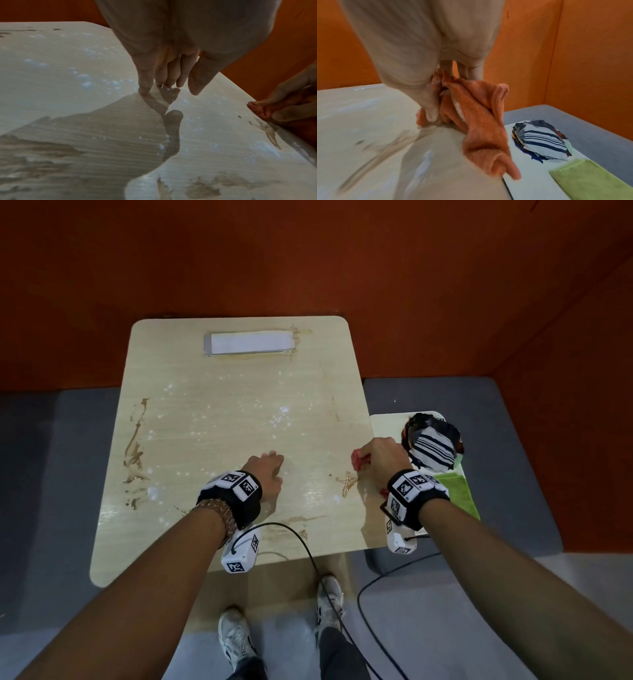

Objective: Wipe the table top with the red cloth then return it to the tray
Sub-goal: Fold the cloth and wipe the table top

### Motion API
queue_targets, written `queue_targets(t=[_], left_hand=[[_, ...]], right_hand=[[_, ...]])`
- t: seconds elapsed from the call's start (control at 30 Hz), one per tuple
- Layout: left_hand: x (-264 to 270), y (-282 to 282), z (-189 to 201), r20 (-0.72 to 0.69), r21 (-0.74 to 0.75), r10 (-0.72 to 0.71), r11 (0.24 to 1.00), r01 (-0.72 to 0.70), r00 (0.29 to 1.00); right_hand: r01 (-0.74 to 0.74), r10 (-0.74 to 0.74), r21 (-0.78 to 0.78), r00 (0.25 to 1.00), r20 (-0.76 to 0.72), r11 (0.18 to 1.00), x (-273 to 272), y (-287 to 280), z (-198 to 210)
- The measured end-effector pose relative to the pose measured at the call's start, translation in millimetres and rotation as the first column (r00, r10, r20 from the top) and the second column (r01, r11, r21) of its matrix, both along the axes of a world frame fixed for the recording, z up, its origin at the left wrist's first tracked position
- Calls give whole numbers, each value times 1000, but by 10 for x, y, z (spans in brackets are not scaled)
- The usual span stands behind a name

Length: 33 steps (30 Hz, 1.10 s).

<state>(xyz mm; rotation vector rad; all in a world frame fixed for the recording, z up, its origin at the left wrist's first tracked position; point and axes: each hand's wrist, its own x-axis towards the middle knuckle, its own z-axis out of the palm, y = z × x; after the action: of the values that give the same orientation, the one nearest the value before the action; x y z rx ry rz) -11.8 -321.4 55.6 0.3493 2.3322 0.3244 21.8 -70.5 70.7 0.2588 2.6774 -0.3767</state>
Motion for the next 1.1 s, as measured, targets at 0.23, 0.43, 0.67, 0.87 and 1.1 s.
queue_targets(t=[0.23,0.43,0.67,0.87,1.1], left_hand=[[11,15,-34,-6,6,-2,1000,2,1000],[16,11,-5,-15,-14,-22,1000,22,1000],[22,29,-37,-19,-35,-56,998,55,998],[27,38,-59,-26,-28,-41,999,41,999],[27,25,-38,-54,-27,-34,999,33,998]], right_hand=[[-144,144,0,988,48,990,188,-158,-20],[-89,89,13,994,-59,996,-35,9,162],[-161,160,80,987,19,984,64,-62,30],[-267,266,28,963,30,963,249,-147,-49],[-146,147,16,984,-100,989,174,-10,29]])
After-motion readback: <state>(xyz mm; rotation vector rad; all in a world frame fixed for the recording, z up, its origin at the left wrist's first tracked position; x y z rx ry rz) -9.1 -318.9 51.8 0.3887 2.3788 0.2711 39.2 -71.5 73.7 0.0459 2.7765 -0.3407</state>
